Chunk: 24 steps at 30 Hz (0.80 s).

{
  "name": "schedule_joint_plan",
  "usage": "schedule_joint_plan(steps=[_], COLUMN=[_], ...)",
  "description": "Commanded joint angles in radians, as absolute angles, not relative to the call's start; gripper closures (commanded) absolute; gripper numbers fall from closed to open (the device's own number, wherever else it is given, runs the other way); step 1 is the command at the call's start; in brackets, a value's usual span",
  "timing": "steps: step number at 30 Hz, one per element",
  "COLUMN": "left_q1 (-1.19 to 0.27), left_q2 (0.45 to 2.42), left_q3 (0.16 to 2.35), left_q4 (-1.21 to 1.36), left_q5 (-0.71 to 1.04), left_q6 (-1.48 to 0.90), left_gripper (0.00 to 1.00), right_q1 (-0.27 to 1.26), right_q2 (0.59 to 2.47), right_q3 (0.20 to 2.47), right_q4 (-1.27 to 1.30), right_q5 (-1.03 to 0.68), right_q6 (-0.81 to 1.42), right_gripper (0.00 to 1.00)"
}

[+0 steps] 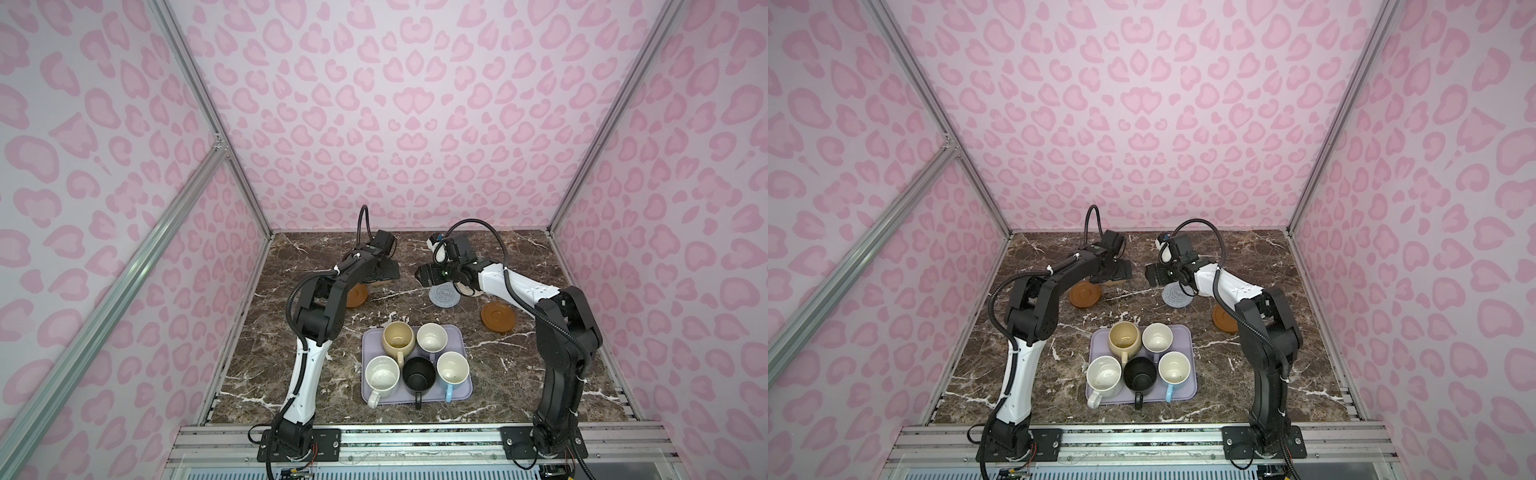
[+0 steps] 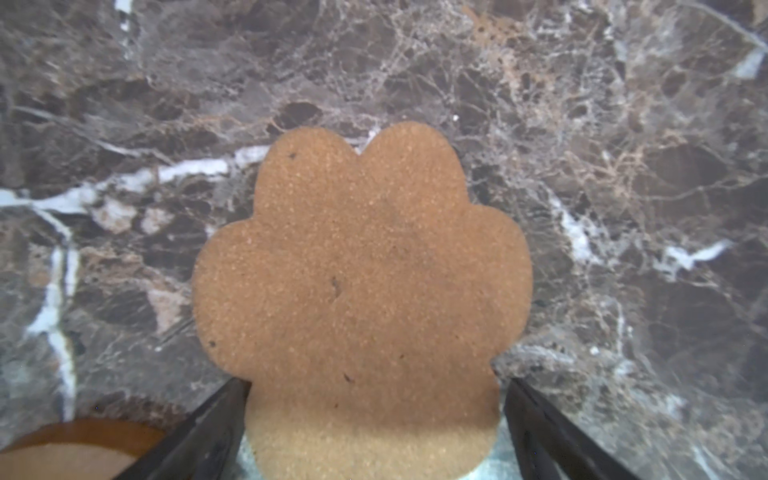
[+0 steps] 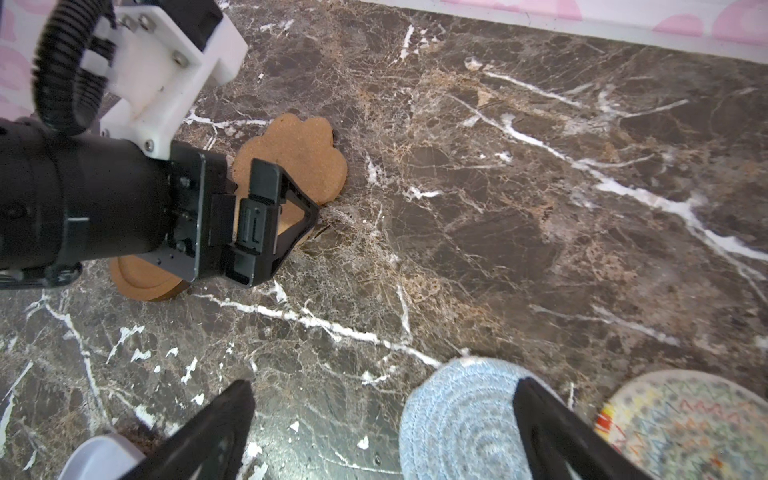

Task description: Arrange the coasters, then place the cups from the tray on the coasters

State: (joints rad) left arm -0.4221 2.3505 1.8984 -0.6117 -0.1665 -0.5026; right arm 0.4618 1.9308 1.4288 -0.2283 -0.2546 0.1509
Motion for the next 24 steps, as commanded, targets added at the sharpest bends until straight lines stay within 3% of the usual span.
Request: schedule_joint_plan(steps=[1, 13, 24], left_q1=[-0.435, -0.446, -0.477], left_q2=[2.380, 2.378, 2.237], left_q3=[1.942, 1.938, 1.737], left_q4=[-0.698, -0.721, -0.653], left_q5=[-0.237, -0.146, -0.085], left_q6=[-0.503, -0.522, -0.513], left_gripper=[0.06, 0.13, 0.14], right_q1=[0.461, 0.459, 0.459], right_q2=[1.931, 1.910, 1.902], right_q3=[1.422, 1.402, 1.399], right_q4=[-0.216, -0.209, -0.201], right_q5=[-0.257, -0.263, -0.270], right_q6=[0.161, 0.163, 0.167], right_gripper=[0.01, 0.01, 0.01])
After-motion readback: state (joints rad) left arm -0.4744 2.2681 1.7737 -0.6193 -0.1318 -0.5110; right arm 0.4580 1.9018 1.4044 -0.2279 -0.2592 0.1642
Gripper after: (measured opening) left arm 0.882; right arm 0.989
